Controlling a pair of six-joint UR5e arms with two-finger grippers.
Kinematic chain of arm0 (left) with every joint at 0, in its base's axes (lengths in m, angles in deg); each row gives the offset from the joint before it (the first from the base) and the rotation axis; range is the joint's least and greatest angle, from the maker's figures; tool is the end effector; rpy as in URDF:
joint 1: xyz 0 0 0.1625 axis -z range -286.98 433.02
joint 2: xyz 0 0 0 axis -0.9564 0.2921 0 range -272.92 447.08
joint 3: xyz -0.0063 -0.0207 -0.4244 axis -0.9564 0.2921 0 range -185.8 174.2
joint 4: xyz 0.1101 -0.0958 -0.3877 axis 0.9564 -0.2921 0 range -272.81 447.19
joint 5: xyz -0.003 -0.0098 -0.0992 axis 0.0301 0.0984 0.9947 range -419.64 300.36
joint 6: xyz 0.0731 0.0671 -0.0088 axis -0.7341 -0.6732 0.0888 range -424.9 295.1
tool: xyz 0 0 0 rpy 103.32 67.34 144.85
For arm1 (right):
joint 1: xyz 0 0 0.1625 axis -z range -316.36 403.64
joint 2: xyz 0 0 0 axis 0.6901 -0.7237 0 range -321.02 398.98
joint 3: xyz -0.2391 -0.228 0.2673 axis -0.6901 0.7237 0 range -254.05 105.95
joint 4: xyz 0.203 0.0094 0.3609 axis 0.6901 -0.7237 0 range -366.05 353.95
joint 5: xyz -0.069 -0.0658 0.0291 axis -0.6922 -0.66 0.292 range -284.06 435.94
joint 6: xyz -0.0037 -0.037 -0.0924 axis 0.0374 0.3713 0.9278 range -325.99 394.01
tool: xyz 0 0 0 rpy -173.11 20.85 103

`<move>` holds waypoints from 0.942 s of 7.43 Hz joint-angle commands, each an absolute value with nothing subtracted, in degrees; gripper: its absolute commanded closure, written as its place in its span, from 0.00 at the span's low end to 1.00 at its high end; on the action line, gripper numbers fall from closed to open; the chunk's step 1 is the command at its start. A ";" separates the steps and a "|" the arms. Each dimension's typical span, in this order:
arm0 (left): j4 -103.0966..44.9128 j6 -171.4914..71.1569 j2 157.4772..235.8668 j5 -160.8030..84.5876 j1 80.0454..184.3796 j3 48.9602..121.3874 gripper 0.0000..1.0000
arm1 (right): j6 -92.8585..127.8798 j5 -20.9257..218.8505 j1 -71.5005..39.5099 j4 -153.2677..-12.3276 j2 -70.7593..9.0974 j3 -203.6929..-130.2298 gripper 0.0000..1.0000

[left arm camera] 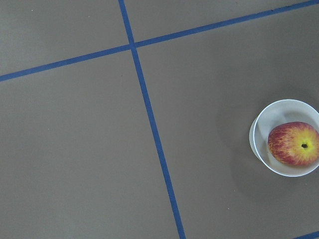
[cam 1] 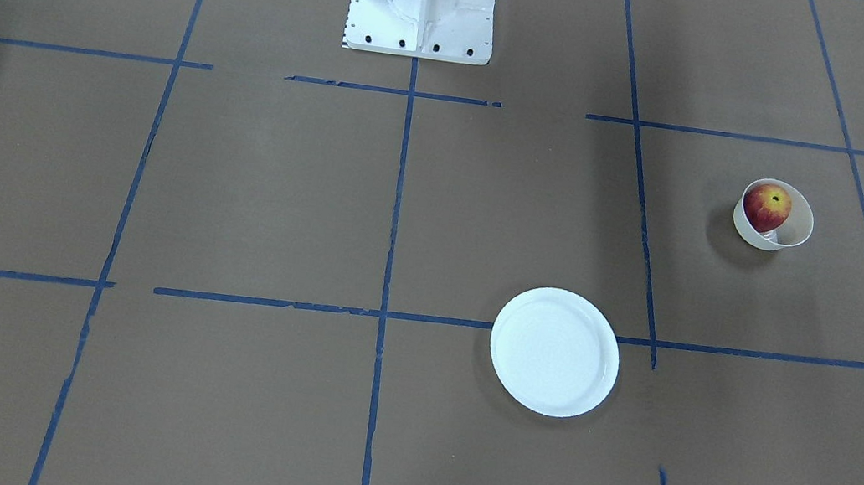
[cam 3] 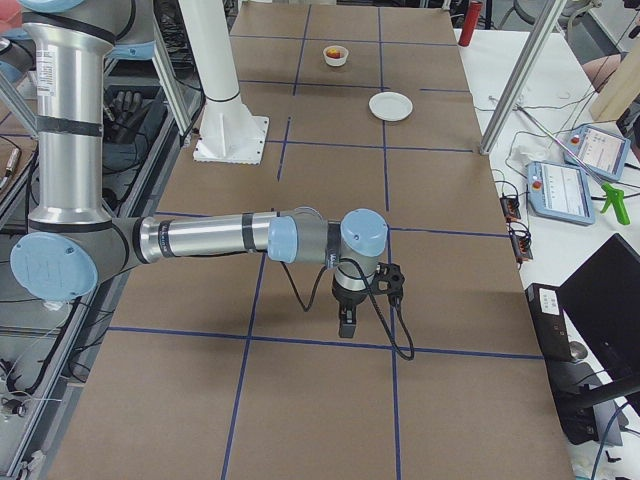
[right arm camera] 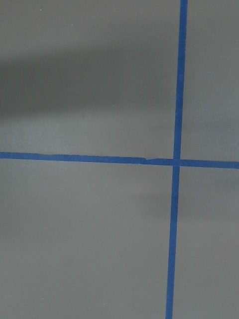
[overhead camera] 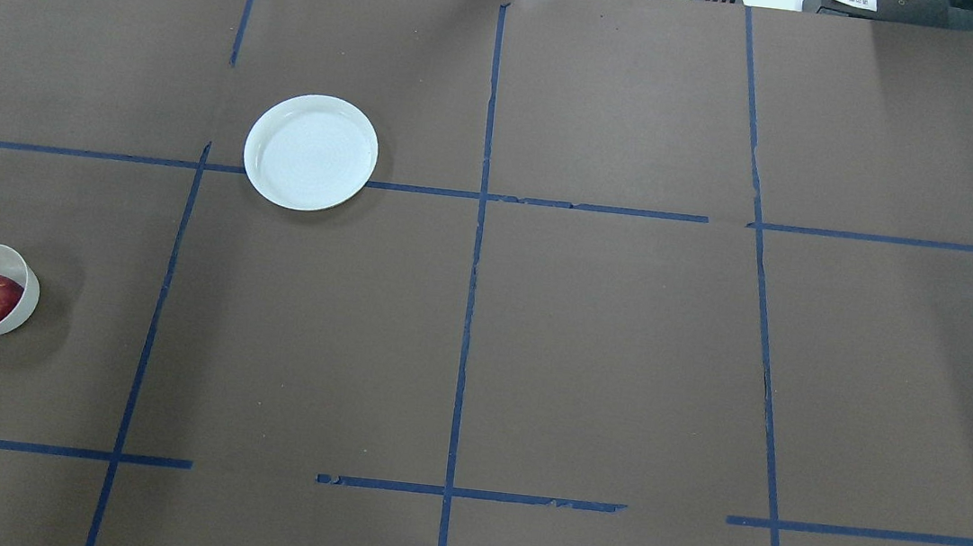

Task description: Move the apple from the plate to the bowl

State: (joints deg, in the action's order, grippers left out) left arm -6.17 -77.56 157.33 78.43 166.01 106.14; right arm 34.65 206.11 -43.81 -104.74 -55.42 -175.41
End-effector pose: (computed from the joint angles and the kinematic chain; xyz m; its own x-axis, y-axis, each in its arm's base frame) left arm -0.0776 -0.3504 0.6041 0.6662 0.2539 -0.7013 -0.0965 0.9617 0.2565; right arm 0.0487 -0.4567 0.6177 0.7637 -0.0257 0.6450 0.0530 0.9983 -0.0230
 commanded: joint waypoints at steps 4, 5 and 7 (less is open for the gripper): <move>-6.15 -77.64 157.65 78.44 166.01 105.74 0.00 | 34.63 206.11 -43.81 -104.75 -55.42 -175.39 0.00; -6.07 -77.55 157.74 78.35 166.09 105.65 0.00 | 34.63 206.11 -43.81 -104.75 -55.42 -175.48 0.00; -6.06 -77.55 157.83 79.48 166.09 104.17 0.00 | 34.63 206.11 -43.81 -104.75 -55.42 -175.48 0.00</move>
